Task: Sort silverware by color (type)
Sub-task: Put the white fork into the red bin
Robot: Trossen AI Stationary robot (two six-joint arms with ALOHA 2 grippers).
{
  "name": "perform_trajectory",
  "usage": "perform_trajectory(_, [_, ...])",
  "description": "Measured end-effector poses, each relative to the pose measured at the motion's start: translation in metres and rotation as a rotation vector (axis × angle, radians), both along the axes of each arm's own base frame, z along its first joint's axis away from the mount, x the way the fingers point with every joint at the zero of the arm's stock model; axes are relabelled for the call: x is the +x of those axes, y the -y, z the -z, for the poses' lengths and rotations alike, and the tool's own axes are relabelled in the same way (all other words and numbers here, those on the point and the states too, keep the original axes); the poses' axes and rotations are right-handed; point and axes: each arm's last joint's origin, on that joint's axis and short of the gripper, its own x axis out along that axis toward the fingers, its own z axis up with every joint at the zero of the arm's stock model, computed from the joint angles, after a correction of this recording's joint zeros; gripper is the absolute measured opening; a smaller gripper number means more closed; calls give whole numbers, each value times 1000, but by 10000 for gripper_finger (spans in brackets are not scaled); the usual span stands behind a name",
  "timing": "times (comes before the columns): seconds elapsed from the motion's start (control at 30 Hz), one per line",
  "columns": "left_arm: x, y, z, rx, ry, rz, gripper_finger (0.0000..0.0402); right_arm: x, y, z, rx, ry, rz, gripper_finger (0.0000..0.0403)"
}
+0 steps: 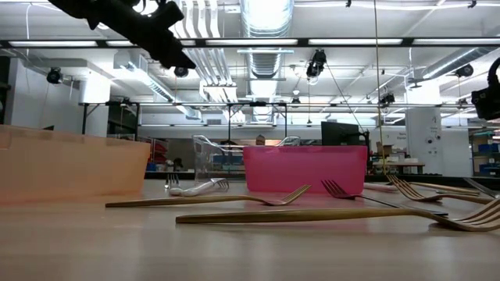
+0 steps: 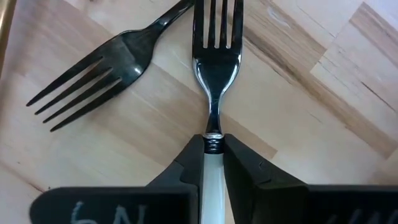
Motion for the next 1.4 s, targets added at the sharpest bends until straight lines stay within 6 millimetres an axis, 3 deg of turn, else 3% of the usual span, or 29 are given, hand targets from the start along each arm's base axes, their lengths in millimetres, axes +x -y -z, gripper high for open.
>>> perform_trajectory(0.63, [4,4,0,-160,129,144,0,-9,19,-38,-122,301,-9,3])
perform_trajectory(0.87, [4,4,0,-160,129,143,0,-12,22,-45,-101,327,-5,6])
perform_trajectory(1.0, [4,4,0,-160,129,143,0,-11,18,-46,-143,386,-91,7])
perform_trajectory(1.17, [4,4,0,-190,149,143,0,-14,13,-36,-299,445,-162,8])
perform_trajectory(1.4, [4,5,1,-224,170,153,0,-32,8,-6,-374,408,-212,8])
